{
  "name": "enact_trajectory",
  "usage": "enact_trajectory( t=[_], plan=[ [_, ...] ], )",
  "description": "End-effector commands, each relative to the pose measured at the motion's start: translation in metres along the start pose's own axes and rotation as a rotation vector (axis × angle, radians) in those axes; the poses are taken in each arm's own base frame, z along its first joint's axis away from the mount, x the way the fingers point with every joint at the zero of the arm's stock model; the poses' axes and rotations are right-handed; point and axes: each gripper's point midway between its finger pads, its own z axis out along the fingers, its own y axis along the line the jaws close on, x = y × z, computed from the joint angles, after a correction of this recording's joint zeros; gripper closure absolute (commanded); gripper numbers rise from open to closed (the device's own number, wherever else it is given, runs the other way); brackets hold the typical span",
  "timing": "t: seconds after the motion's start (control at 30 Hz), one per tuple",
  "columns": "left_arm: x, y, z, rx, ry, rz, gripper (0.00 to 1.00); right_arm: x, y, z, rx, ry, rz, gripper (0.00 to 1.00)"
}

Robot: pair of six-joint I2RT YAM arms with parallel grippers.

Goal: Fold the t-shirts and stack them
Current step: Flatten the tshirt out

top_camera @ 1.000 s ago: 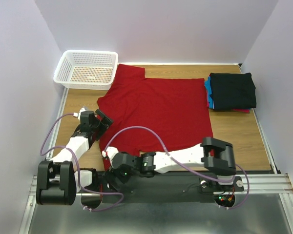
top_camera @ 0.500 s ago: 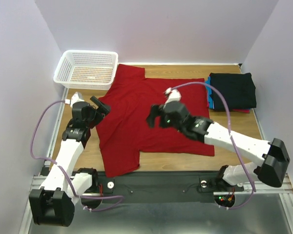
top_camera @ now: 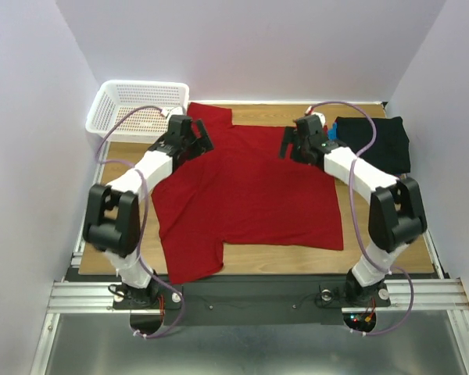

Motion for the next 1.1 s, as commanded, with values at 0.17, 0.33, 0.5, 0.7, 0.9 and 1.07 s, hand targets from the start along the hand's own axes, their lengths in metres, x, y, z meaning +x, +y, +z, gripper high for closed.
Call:
enact_trajectory(
  t=[0.17, 0.33, 0.5, 0.7, 0.9, 1.07],
  plan=[
    [-0.052, -0.025, 0.080, -0.040, -0.053, 0.178, 0.01, -0.063, -0.042, 0.085, 0.083, -0.028, -0.013, 0.00],
    [-0.043, -0.020, 0.121, -0.065, -0.015, 0.214, 0.02, -0.069, -0.052, 0.121, 0.120, -0.023, -0.069, 0.00],
    [-0.046, -0.025, 0.142, -0.066, -0.006, 0.231, 0.01, -0.066, -0.064, 0.157, 0.164, -0.009, -0.101, 0.00],
    [-0.043, -0.013, 0.164, -0.110, 0.000, 0.252, 0.02, -0.058, -0.080, 0.183, 0.173, 0.018, -0.073, 0.00],
    [-0.048, -0.012, 0.184, -0.094, 0.004, 0.261, 0.02, -0.061, -0.081, 0.193, 0.159, 0.017, -0.079, 0.00],
    [-0.058, -0.021, 0.195, -0.056, -0.009, 0.262, 0.01, -0.081, -0.080, 0.195, 0.139, -0.019, -0.098, 0.00]
  ],
)
